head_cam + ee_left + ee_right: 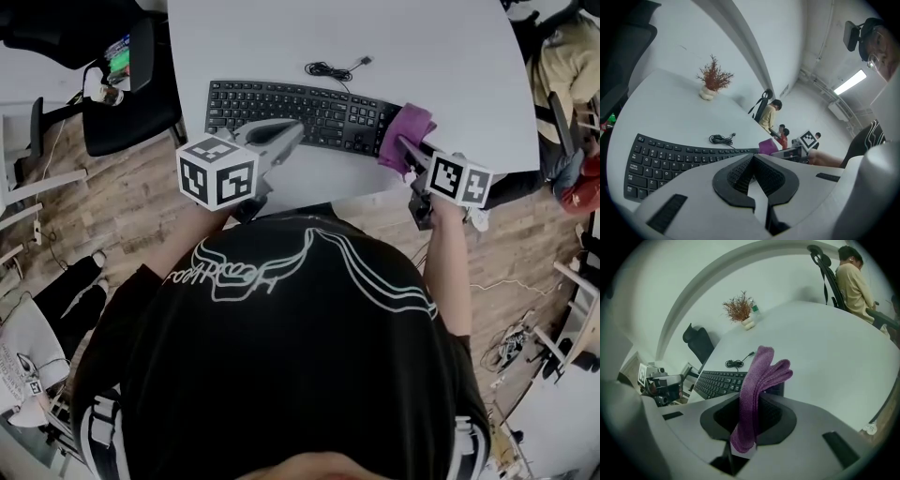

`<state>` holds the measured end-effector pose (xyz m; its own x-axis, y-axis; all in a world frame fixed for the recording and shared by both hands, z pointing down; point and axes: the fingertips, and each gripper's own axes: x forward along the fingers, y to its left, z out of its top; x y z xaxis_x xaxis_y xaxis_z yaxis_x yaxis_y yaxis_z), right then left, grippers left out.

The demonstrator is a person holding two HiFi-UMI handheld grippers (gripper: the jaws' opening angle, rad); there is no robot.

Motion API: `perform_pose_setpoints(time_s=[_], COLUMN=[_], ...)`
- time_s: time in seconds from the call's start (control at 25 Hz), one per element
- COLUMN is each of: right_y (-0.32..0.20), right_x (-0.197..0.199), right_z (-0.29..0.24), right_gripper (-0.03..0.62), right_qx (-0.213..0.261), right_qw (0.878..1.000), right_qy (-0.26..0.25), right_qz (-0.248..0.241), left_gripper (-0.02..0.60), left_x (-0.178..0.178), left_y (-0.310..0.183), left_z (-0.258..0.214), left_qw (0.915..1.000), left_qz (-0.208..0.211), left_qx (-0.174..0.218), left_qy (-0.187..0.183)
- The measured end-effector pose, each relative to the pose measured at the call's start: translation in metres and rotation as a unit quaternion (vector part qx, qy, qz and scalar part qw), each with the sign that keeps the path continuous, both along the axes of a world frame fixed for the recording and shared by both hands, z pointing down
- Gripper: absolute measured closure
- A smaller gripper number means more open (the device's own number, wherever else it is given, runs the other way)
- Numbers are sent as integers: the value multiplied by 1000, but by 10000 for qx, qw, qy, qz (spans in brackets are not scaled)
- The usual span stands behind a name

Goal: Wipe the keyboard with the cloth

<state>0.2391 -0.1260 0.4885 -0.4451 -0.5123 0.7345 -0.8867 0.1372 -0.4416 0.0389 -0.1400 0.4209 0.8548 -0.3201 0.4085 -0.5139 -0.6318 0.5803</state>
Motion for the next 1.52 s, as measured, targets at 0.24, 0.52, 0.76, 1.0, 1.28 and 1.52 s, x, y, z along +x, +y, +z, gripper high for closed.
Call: perform_pose_setpoints(time_s=[0.24,0.52,0.76,1.0,1.28,1.52], right_y=[-15,-29,-33,-40,-39,-37], right_x=[-54,-126,-177,-196,-194,-187], right_z=[-24,-32,-26,-11,17,24], right_gripper=[533,533,533,533,533,533], right_qx=[273,452,376,221,-69,-160], right_qw=[9982,9909,9842,9833,9855,9872], right_qy=[-257,-530,-766,-890,-864,-849], right_qz=[-478,-1155,-1548,-1574,-1457,-1342], left_gripper=[577,577,577,577,577,577], left_x=[-30,-73,-110,-131,-137,-134], left_y=[2,11,19,29,38,37], left_z=[-1,1,0,3,8,8], left_qw=[9996,9969,9926,9889,9870,9881], left_qz=[-287,-785,-1203,-1467,-1575,-1507], left_qx=[2,-5,-29,-92,-156,-146], left_qy=[-3,-100,-176,-223,-266,-267])
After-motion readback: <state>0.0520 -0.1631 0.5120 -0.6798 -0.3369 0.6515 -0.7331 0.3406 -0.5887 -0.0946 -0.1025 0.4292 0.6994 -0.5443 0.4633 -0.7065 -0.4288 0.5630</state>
